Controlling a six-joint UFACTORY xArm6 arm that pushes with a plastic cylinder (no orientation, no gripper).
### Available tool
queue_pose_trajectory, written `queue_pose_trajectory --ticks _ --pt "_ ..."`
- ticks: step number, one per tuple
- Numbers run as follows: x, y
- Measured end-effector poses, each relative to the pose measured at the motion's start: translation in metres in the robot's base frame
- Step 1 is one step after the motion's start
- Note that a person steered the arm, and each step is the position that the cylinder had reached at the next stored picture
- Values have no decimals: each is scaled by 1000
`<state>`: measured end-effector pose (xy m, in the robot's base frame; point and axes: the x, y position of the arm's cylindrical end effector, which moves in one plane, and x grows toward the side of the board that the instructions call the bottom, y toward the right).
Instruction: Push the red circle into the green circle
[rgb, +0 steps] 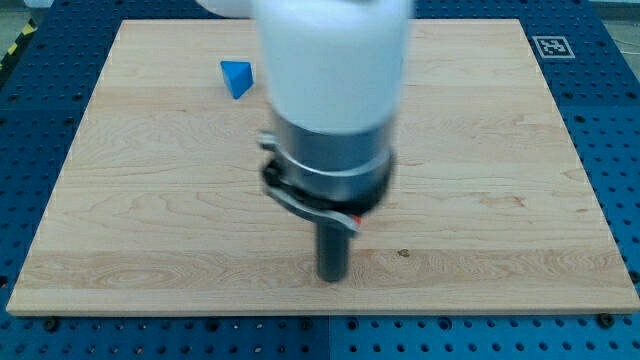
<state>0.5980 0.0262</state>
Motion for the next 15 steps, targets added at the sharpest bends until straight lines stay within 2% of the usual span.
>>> queue_pose_trajectory --ticks 1,2,4,5,9,11,15 --pt "13 70" --pt "-9 103" --pt "-50 99" --pt "-56 82" --pt "-38 49" --pt "-77 47" --pt "-74 22"
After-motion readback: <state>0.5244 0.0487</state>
